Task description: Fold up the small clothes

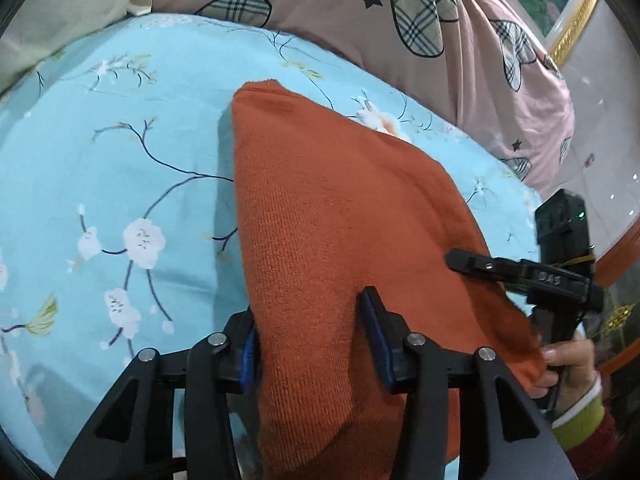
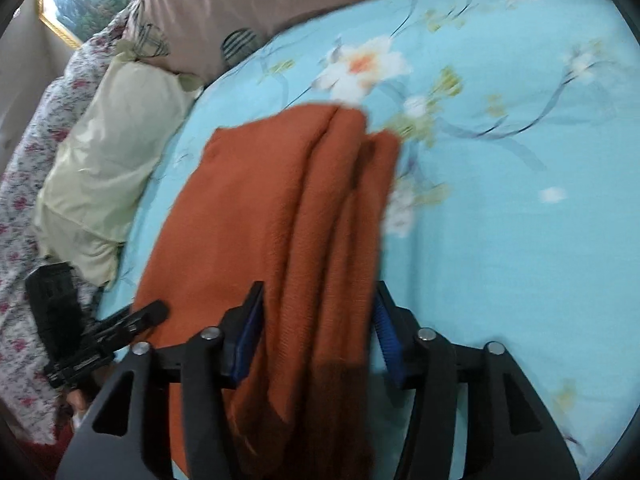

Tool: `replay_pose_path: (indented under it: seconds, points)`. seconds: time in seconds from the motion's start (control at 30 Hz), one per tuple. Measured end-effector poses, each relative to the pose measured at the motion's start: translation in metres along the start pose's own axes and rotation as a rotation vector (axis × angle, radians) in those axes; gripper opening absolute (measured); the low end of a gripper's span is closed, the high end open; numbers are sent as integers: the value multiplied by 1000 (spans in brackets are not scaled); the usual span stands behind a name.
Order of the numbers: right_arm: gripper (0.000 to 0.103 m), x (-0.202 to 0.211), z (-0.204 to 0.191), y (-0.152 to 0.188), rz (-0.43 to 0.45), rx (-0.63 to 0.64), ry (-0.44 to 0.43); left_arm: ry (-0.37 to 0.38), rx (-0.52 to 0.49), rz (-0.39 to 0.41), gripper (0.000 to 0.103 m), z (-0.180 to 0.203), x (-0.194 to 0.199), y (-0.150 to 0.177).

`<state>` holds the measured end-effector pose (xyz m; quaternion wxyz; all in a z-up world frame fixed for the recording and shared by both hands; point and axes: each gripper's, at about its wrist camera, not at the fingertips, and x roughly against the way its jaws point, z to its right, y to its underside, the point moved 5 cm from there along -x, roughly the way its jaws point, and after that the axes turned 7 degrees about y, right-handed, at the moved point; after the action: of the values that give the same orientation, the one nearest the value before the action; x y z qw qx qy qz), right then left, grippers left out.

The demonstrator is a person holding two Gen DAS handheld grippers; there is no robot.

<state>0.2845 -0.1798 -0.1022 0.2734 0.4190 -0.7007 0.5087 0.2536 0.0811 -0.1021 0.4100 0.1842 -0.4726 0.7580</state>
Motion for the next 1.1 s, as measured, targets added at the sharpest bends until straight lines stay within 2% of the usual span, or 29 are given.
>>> replay_pose_path:
  seconds: [0.13,0.2,0.27,0.33,0.4,0.43,0.53,0.63,0.73,0.83,1.0,1.1]
  points:
    - [54,34,4,-11,119,6,41,-67,-48,30,49,9,20,-1]
    - [54,36,-1,-20,130,11,26,-64,-65,70,46,18,34,-2]
    - [49,25,-3,-26,101,13,31,-27,-83,95,46,25,47,0]
    - [35,8,-5,-29,63,12,56,44,-111,104,45,38,52,1]
    - [19,-7,-5,-31,30,-3,68,100,-134,89,37,47,50,5]
    - [17,-5,-5,-31,43,-6,71,120,-149,70,36,53,45,7]
    - [15,35,-21,-34,172,17,10,120,-184,10,27,61,32,16]
    - [15,58,-23,-29,234,50,39,160,-216,-12,26,65,34,26]
    - [15,27,7,-18,139,-4,107,173,-237,-50,26,66,28,35]
    - [15,1,27,-11,87,-53,112,170,-233,-67,26,63,17,42]
    - [16,0,25,-16,92,-33,159,138,-222,-63,24,67,6,49]
    - [25,16,19,-16,97,-21,214,109,-237,-62,24,72,3,51]
